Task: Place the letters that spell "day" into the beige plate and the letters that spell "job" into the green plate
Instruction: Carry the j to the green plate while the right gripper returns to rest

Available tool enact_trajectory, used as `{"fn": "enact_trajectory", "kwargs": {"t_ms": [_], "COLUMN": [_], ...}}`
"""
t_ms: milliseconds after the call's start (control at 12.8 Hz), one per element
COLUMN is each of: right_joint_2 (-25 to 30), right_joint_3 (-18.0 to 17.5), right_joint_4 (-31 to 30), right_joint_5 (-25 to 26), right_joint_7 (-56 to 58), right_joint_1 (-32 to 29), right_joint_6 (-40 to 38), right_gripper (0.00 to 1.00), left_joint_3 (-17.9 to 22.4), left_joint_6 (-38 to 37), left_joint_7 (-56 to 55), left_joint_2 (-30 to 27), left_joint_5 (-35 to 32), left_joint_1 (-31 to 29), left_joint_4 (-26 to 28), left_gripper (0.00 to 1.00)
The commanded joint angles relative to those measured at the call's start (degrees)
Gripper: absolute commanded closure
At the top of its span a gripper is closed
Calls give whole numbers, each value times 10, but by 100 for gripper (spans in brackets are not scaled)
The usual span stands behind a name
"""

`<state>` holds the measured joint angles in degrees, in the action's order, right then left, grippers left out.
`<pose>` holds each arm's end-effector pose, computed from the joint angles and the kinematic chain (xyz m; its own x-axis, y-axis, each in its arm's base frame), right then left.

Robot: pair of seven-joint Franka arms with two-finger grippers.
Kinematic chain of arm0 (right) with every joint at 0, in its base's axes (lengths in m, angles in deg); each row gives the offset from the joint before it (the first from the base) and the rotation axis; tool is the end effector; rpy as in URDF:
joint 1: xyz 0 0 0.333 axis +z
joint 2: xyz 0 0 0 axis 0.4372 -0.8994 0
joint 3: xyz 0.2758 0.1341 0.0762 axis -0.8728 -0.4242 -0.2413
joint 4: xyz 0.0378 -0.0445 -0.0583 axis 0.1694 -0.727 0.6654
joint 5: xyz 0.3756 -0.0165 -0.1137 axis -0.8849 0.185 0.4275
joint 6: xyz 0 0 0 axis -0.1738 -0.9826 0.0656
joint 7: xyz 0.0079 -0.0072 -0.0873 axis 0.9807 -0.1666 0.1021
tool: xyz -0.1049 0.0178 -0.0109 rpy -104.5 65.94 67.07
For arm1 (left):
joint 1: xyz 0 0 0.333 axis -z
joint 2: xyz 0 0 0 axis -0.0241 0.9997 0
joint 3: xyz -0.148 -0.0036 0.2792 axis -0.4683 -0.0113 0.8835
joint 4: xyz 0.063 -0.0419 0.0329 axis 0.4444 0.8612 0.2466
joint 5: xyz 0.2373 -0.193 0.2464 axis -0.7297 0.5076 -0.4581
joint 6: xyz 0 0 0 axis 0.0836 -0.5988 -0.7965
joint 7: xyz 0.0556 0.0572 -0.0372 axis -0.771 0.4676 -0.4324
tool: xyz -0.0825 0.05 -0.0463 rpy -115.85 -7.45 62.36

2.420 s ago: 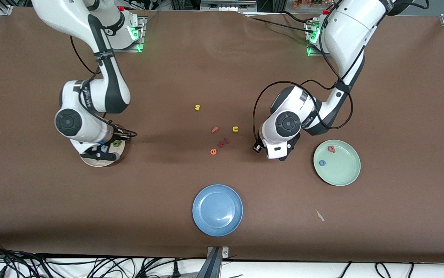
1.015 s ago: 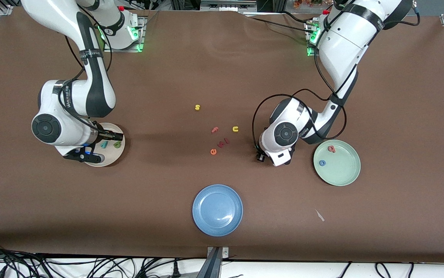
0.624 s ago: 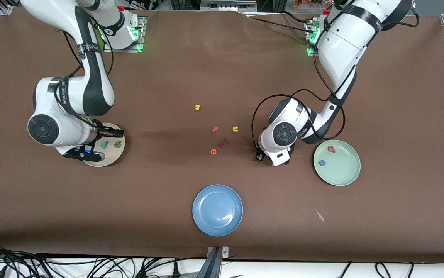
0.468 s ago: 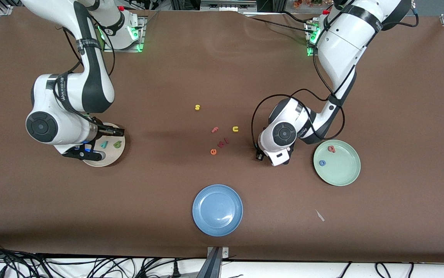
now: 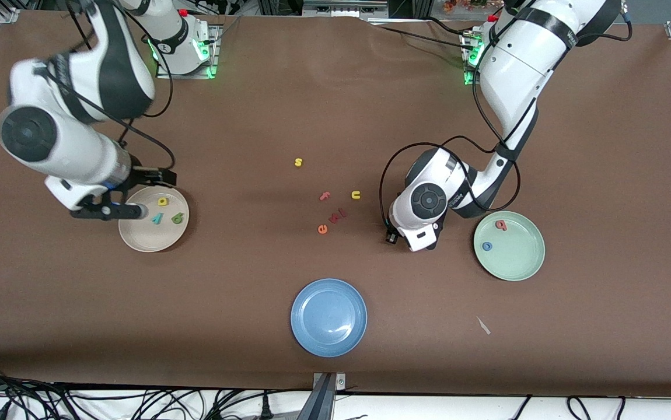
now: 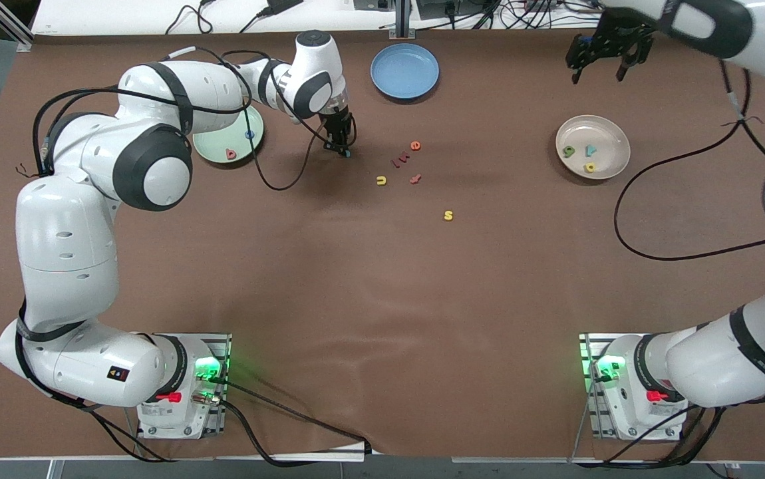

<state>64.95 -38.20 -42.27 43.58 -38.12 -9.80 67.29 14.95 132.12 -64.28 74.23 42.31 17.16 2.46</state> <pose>0.5921 0.1185 0.4744 0.9899 -0.0007 -0.1421 0.0066 -0.9987 0.0507 0.6028 -0.3482 0.1817 0.3499 0.9281 -0.1271 0.9263 -0.3631 -0.1010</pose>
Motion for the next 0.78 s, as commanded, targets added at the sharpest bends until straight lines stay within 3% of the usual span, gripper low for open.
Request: {"fn": "enact_trajectory", "kwargs": {"t_ms": [0, 390, 702], "right_joint_2": [76, 104, 110], "right_joint_3": [-32, -29, 1], "right_joint_4": [-40, -5, 18], "right_joint_5": [8, 8, 11], "right_joint_7": [55, 105, 144], "right_joint_1": [-53, -82, -85], "right_joint_6": [-5, -65, -83], "right_gripper": [0, 0, 0], "left_joint_3": [-2, -2, 3], "left_joint_6": [-40, -152, -214], "left_joint_7": [58, 261, 481], "left_joint_2": [-28, -91, -110], "left_joint_5": [-21, -21, -22], "left_joint_1": [-7, -51, -103], "left_joint_4": [-8, -8, -7], "left_gripper": [100, 100, 100]}}
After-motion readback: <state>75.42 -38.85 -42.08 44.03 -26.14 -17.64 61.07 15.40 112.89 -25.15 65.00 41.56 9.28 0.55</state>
